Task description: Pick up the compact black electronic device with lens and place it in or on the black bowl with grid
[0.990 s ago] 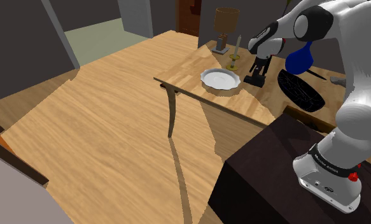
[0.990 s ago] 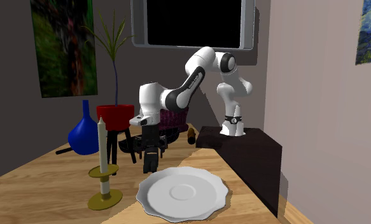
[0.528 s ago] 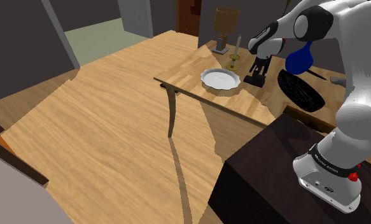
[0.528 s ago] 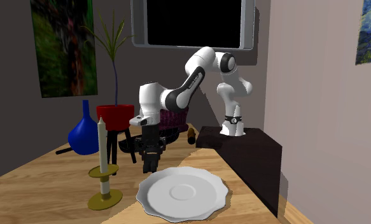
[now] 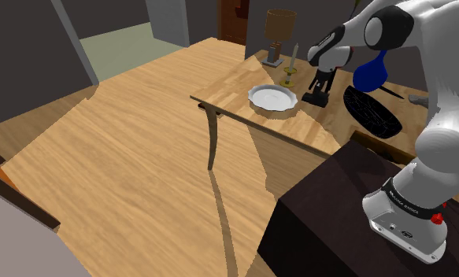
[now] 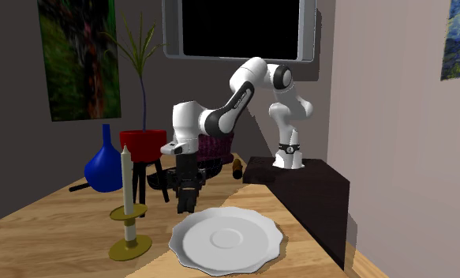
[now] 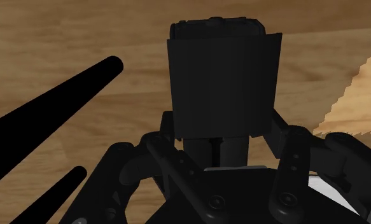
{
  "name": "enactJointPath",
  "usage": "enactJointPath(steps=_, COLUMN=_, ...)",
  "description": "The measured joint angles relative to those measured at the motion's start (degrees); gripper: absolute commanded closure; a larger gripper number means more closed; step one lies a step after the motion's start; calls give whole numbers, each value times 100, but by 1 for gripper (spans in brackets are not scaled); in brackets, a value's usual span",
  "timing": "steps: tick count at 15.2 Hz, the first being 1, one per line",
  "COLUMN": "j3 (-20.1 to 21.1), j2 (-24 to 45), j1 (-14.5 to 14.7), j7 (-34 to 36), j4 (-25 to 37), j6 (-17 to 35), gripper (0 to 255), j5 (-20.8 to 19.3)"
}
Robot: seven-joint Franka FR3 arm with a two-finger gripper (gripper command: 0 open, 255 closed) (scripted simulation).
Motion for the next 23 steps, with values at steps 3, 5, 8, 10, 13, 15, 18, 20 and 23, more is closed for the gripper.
enactJointPath(steps=3, j3=-35, j2=-141, j1=30, j7=26, j4=-16, j6=-127, gripper=255, j5=-35)
enactJointPath(steps=5, j3=-60, j2=-243, j1=39, j7=30, j4=-19, j6=-226, gripper=255, j5=-61)
enactJointPath(steps=8, j3=-99, j2=-403, j1=65, j7=44, j4=-49, j6=-356, gripper=255, j5=-102)
enactJointPath(steps=10, j3=-125, j2=-509, j1=81, j7=55, j4=-61, j6=-445, gripper=255, j5=-129)
enactJointPath(steps=13, j3=-162, j2=-662, j1=107, j7=76, j4=-64, j6=-592, gripper=255, j5=-171)
enactJointPath(steps=15, j3=-184, j2=-760, j1=133, j7=97, j4=-79, j6=-674, gripper=255, j5=-198)
enactJointPath(steps=18, j3=-216, j2=-882, j1=144, j7=109, j4=-53, j6=-830, gripper=255, j5=-237)
enactJointPath(steps=20, j3=-238, j2=-961, j1=154, j7=122, j4=-31, j6=-944, gripper=255, j5=-265)
enactJointPath(steps=23, j3=-264, j2=-1048, j1=151, j7=131, j4=82, j6=-1130, gripper=255, j5=-298)
